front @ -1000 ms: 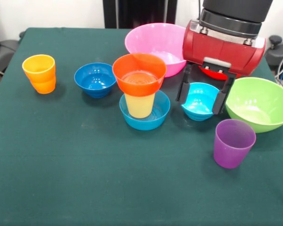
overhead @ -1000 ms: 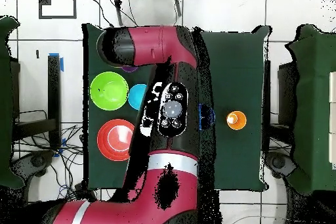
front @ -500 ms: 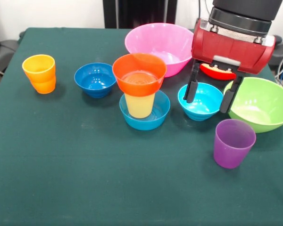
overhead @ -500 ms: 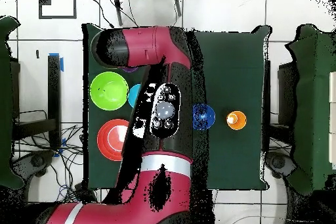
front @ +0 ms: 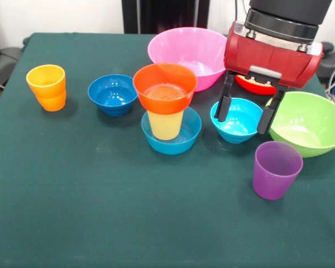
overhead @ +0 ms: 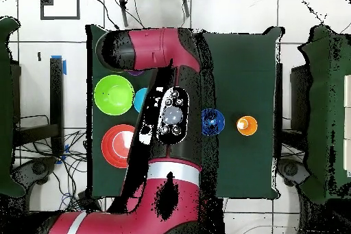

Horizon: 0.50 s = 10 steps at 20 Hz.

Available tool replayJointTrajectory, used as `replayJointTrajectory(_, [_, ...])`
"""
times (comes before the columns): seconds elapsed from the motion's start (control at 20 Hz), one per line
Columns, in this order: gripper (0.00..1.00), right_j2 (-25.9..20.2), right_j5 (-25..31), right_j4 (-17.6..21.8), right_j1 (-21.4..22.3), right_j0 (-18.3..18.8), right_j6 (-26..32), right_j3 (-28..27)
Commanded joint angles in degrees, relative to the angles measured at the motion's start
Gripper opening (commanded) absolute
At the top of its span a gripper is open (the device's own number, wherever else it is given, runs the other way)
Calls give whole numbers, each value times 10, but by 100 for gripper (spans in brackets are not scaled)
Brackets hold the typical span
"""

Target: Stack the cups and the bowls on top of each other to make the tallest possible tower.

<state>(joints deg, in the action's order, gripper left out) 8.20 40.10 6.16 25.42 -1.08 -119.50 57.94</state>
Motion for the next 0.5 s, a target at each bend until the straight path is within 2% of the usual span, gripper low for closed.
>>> replayJointTrajectory(0.05, [100,-27,-38,3,-38,-4,-76,61])
replayJointTrajectory(0.5, [100,-21,-31,4,-46,-7,-71,56])
